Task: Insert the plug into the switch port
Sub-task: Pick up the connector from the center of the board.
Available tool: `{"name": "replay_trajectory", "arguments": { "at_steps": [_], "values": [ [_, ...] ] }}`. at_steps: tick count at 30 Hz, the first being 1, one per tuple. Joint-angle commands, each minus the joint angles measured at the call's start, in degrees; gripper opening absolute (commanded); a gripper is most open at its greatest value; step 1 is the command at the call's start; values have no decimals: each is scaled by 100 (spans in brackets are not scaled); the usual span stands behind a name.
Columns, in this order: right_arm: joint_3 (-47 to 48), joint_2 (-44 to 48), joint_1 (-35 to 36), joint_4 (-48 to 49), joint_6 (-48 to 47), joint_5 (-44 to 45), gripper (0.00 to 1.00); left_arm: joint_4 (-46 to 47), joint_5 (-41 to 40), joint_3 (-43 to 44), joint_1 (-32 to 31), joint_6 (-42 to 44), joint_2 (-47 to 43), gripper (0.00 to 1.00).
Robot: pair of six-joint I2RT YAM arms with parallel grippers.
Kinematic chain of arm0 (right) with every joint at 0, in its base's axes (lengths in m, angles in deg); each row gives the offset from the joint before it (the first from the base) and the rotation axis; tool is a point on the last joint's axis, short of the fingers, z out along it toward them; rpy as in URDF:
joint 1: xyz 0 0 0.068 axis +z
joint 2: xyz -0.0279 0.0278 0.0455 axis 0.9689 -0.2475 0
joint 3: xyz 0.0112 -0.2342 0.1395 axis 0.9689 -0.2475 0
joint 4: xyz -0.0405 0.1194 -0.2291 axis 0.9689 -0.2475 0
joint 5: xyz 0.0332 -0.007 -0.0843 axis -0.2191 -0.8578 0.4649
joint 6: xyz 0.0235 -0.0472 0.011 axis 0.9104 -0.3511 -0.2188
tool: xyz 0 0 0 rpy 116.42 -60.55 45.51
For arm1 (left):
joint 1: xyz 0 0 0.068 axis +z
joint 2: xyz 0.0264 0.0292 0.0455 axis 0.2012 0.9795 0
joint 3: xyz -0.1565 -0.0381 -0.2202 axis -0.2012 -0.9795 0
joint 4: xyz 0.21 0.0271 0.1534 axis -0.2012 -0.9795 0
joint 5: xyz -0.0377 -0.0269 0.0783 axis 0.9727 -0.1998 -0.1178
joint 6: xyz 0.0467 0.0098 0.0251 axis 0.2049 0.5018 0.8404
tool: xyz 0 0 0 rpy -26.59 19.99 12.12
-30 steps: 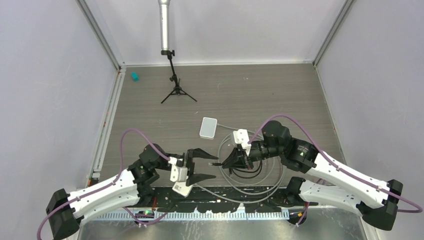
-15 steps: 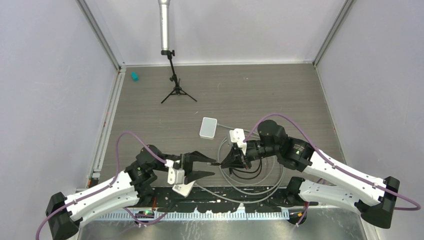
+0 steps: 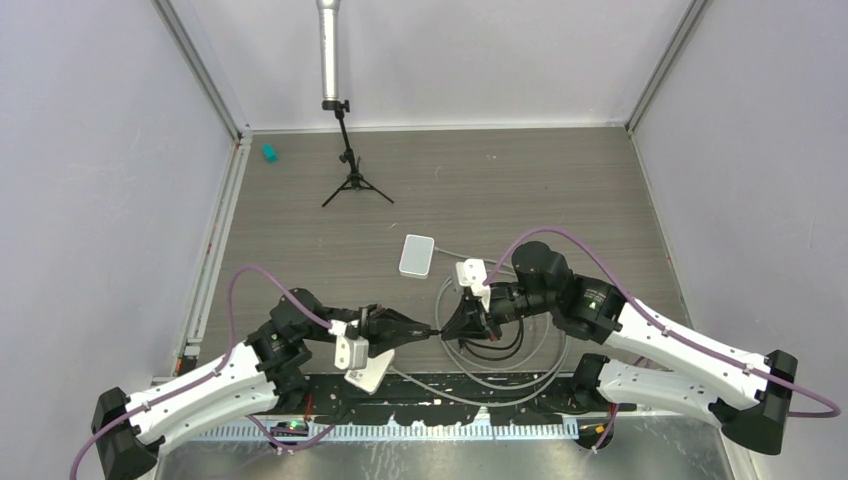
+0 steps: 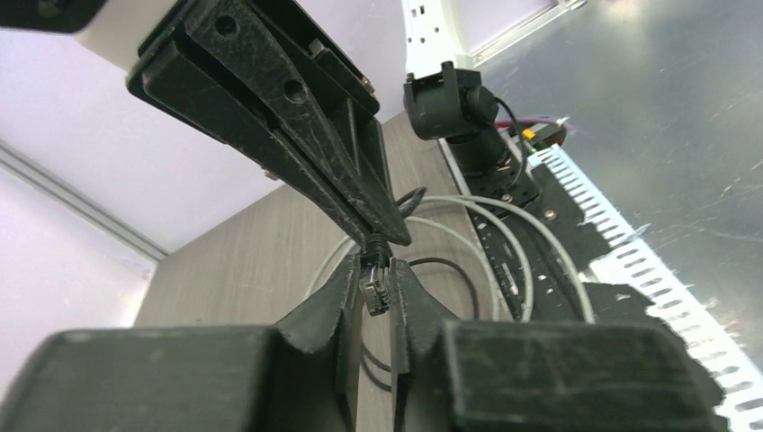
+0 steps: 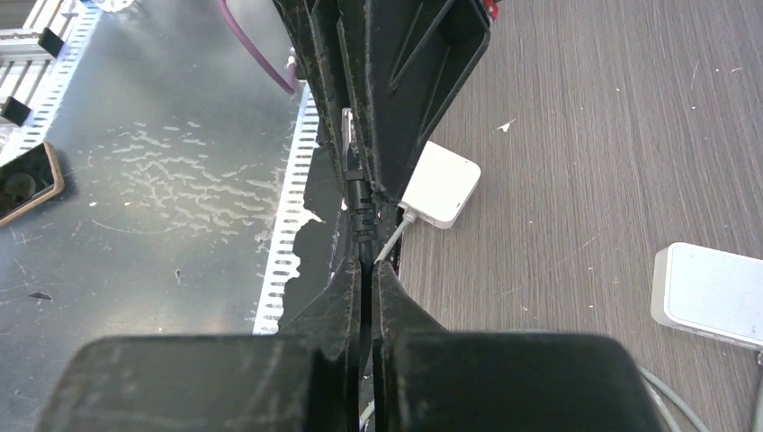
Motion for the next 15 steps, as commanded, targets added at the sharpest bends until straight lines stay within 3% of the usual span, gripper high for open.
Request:
{"name": "replay_trajectory", "arguments": {
  "at_steps": [1, 3, 5, 7, 11, 13, 15],
  "values": [
    [-9, -12, 2, 180, 26, 40, 0, -143, 119, 277, -30, 139, -106, 5],
    [-8, 20, 7, 174, -53, -6, 7, -183, 90, 284, -29, 109, -108, 0],
    [-40, 132, 6, 196, -154, 31, 25, -254, -22, 317, -28, -37, -80, 0],
    [-131, 325, 7, 287, -358, 152, 52, -245, -295, 337, -30, -362, -49, 0],
    [-488, 835, 6, 790, -895, 662, 71, 150, -1195, 251, -30, -1772, 138, 0],
    [-691, 1049, 7, 1085, -1142, 994, 73, 425, -1741, 129, -31, -2693, 240, 0],
    [-908, 1141, 7, 1470, -1151, 1403, 73, 406, -2777, 52, -30, -3945, 324, 0]
  ]
}}
